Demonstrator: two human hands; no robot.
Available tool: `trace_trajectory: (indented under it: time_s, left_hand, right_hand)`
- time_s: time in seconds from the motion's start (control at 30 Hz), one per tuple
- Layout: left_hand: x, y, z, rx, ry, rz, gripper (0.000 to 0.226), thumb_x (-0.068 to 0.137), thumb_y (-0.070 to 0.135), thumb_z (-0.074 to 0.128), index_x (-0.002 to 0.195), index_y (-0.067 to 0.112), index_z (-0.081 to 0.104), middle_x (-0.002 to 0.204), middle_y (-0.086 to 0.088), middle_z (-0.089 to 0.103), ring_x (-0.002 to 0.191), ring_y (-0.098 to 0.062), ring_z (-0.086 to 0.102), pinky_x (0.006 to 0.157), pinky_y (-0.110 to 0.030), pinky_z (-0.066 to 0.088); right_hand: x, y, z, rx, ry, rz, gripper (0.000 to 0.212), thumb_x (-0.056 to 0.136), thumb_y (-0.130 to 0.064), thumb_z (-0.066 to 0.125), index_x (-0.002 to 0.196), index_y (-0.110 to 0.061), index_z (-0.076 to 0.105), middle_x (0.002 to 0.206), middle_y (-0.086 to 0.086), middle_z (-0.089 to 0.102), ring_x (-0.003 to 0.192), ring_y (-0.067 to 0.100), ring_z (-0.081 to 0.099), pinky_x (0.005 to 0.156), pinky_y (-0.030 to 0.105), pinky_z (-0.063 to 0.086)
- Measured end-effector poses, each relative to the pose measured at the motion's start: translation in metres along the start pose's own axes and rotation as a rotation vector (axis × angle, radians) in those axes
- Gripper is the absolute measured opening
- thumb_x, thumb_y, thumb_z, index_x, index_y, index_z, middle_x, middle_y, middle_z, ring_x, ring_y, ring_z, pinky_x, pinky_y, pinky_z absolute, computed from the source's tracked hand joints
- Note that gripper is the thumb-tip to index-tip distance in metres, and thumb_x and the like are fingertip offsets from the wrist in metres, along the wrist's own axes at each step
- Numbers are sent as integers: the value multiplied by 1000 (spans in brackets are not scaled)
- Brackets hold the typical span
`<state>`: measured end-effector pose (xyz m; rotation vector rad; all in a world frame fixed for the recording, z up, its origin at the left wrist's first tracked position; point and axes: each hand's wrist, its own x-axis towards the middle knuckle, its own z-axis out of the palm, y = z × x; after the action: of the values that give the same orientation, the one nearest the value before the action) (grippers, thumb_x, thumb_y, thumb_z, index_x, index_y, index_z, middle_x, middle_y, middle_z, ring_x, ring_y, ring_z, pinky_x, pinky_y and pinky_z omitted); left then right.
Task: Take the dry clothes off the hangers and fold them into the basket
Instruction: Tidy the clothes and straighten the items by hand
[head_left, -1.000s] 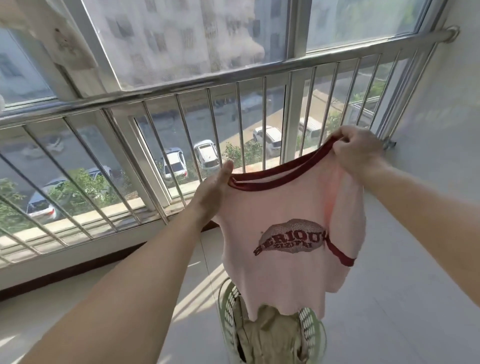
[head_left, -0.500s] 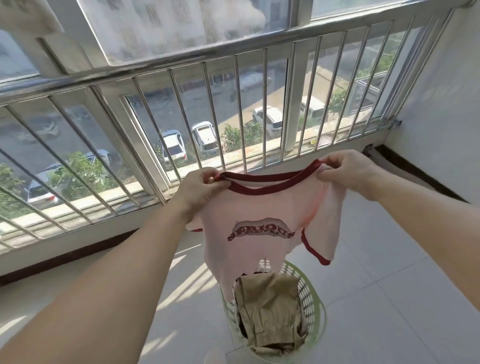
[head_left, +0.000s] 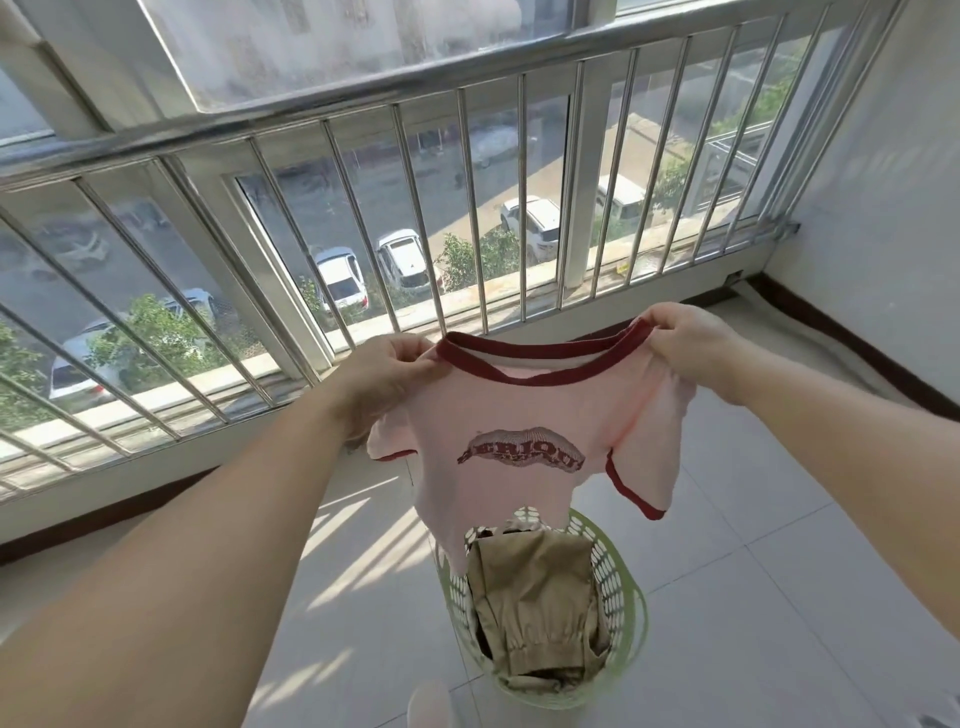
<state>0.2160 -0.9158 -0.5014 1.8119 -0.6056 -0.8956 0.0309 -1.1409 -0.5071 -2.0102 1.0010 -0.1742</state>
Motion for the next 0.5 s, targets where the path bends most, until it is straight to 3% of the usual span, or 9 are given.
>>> trace_trajectory:
  time_s: [0.17, 0.27, 0.33, 0.4, 0.5]
  left_hand:
    - [0, 9, 2, -22, 114, 96, 14, 78, 21, 72, 77, 16, 59, 82, -8, 66, 69, -21, 63, 58, -31, 52]
    - [-1, 12, 1, 38, 221, 183, 16, 81, 17, 70, 75, 17, 54, 71, 0, 62, 61, -14, 60, 47, -20, 48]
    - [0, 12, -3, 171, 265, 236, 20, 80, 20, 71, 73, 19, 52, 68, 1, 56, 61, -13, 55, 47, -17, 46]
    - [0, 12, -7, 340, 278, 262, 22, 79, 24, 72, 72, 19, 51, 70, 1, 52, 65, -14, 50, 53, -20, 44]
    - [-2, 12, -10, 455, 230, 221, 24, 76, 23, 75, 76, 14, 53, 80, -3, 59, 74, -18, 54, 62, -26, 48]
  right_hand:
    - [-10, -5, 0, 17, -189, -26, 14, 84, -14, 58, 96, -19, 65, 90, 5, 65, 85, 23, 62, 79, 36, 52]
    - [-7, 0, 0, -43, -138, -51, 8, 81, -22, 71, 87, -17, 69, 89, 6, 67, 85, 23, 62, 82, 35, 52]
    - [-5, 1, 0, -76, -31, -61, 3, 82, -18, 70, 82, -18, 67, 82, 2, 60, 82, 20, 55, 74, 29, 46]
    - [-4, 1, 0, -90, 40, -71, 7, 84, -15, 68, 91, -17, 68, 87, 1, 60, 85, 18, 53, 74, 27, 41]
    - [-6, -2, 2, -48, 14, -88, 8, 87, -17, 64, 94, -17, 68, 98, 9, 65, 92, 24, 58, 77, 31, 47]
